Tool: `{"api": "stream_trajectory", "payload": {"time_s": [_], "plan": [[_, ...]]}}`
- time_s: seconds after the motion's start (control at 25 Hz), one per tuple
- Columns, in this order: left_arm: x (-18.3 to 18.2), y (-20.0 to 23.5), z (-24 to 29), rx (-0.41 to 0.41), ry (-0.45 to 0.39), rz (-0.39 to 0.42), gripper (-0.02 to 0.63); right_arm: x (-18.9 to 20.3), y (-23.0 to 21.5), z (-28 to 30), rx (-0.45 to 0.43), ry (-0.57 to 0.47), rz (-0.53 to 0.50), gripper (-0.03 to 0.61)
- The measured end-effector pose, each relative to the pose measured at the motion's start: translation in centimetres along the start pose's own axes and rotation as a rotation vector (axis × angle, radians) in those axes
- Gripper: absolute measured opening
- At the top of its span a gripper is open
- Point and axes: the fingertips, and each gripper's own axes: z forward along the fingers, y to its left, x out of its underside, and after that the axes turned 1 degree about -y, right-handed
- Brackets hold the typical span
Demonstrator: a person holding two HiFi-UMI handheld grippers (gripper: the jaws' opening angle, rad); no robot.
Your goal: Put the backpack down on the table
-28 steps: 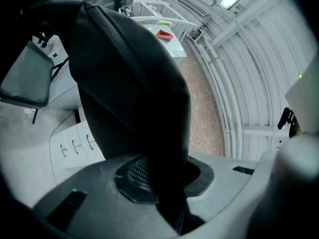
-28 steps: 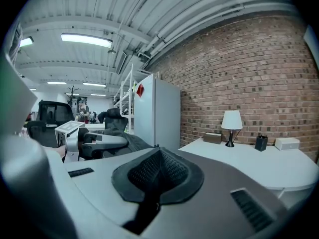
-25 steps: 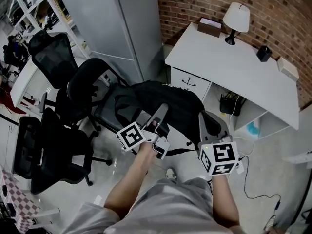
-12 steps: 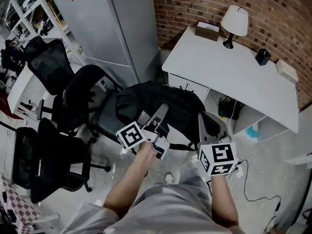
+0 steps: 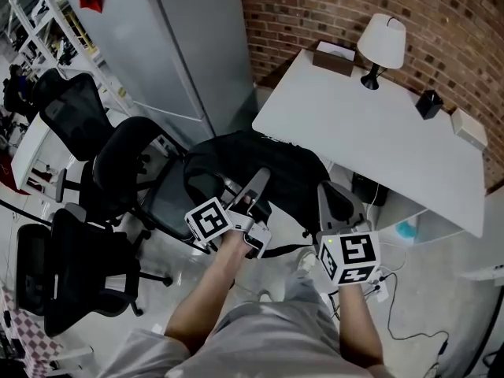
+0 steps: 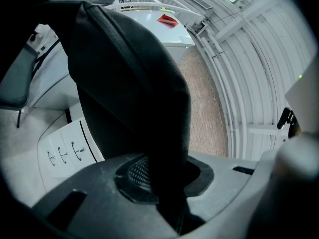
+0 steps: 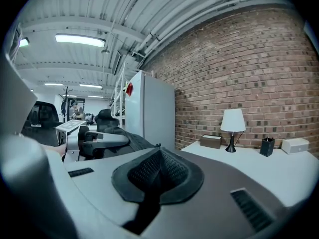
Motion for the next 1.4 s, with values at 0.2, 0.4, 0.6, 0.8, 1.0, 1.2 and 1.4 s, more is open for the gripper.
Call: {"api": "stream_trajectory", "payload": {"time_s": [0.2, 0.4, 0.6, 0.8, 1.0, 1.2, 1.4], "plan": [[0.0, 0.8, 4.6, -0.007, -0.012, 0.004, 0.071, -0.3, -4.2, 2.5, -0.014, -0.001, 0.005, 0.0], [0.5, 1.5, 8.8, -0.016, -0.021, 0.01, 0.071, -0.9, -8.2, 4.3, -0.028, -0.012, 0.01, 0.0], [1.4, 1.6, 13.0, -0.006, -0.014, 0.017, 0.071, -1.3, -12.0, 5.6, -0.04, -0.013, 0.01, 0.0], [2.4, 2.1, 16.5, -0.012, -0.01, 0.027, 0.071, -1.7, -15.5, 6.3, -0.04, -0.014, 0.007, 0.0], [3.2, 2.2, 18.7, 0.001, 0.009, 0.013, 0.071, -1.8, -17.8, 6.7, -0.021, -0.016, 0.012, 0.0], [3.2, 3.1, 21.1, -0.002, 0.037, 0.006, 0.071, -1.5, -19.4, 7.8, 0.003, -0.007, 0.018, 0.0], [2.6, 4.9, 23.7, 0.007, 0.077, -0.01, 0.071, -0.9, -21.1, 9.8, 0.045, 0.014, 0.022, 0.0]]}}
